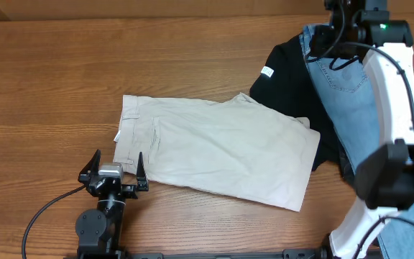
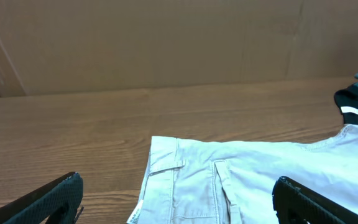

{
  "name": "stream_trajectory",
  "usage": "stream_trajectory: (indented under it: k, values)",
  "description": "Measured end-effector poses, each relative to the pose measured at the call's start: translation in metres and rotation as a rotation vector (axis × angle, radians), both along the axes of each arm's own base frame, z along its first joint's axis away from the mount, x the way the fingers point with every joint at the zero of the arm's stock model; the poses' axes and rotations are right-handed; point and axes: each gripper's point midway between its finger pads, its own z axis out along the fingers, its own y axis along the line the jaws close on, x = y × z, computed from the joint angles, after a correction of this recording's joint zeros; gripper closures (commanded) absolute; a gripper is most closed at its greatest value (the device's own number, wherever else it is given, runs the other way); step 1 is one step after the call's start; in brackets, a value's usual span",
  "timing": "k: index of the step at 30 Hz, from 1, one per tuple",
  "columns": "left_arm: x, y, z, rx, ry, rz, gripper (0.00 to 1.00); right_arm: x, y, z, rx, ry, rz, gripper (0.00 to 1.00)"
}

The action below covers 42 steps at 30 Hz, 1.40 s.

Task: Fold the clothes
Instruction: 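Release the pants and move the right gripper back to the pile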

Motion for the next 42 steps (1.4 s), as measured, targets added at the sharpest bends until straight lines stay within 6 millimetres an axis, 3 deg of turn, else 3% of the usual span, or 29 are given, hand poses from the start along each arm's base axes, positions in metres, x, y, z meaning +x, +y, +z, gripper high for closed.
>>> stream_trajectory:
  k: [5,8,18,24,31,35,42]
  values:
    - [0.000,0.000,0.000,0.000,0.000,0.000,0.00,0.004,-0.003,-0.072,0.061,0.129,0.058,0.96]
    - [0.000,0.000,0.000,0.000,0.000,0.000,0.00,0.006,0.003,-0.105,0.080,0.175,0.084,0.96]
    - [0.000,0.000,0.000,0.000,0.000,0.000,0.00,0.011,-0.005,-0.168,0.037,0.248,0.080,0.96]
    - [0.000,0.000,0.000,0.000,0.000,0.000,0.00,0.010,-0.021,-0.181,-0.045,0.270,0.045,0.96]
    - [0.000,0.000,0.000,0.000,0.000,0.000,0.00,0.008,-0.055,-0.185,-0.039,0.263,-0.006,0.96]
    - [0.000,0.000,0.000,0.000,0.000,0.000,0.00,0.001,-0.086,-0.186,0.027,0.257,-0.051,0.96]
    - [0.000,0.000,0.000,0.000,0.000,0.000,0.00,-0.014,-0.163,-0.187,0.025,0.244,-0.179,0.96]
